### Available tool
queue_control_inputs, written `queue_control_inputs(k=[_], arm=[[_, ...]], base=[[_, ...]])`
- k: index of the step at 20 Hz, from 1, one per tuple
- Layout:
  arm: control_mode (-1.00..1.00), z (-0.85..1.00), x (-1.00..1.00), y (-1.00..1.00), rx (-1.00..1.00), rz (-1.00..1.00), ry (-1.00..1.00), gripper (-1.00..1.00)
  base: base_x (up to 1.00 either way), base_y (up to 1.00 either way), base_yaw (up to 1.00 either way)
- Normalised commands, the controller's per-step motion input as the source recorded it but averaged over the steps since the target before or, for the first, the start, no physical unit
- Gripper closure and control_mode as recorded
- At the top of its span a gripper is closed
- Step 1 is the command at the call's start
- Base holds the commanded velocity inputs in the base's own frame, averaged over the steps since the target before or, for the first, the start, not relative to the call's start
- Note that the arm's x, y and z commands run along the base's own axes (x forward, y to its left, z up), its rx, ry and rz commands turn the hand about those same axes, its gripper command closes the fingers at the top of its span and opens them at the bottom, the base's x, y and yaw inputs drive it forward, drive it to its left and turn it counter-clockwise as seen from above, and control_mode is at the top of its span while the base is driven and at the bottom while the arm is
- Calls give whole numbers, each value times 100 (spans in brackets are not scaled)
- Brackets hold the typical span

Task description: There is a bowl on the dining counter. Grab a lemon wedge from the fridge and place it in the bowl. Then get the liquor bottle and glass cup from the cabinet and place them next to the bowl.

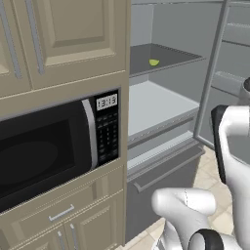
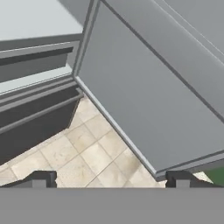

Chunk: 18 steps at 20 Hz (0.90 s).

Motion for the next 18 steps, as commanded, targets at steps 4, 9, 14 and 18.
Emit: queue_control_inputs(k=[4,9,14,18], arm=[[-100,67,-27,100,15,14,1,-100],[-100,50,-24,100,18,16,2,-100],[-100,18,-18,100,16,15,5,-100],[-100,-7,-30,90,4,12,4,-100]], base=[[0,0,0],[0,0,0],[0,0,0],[0,0,0]])
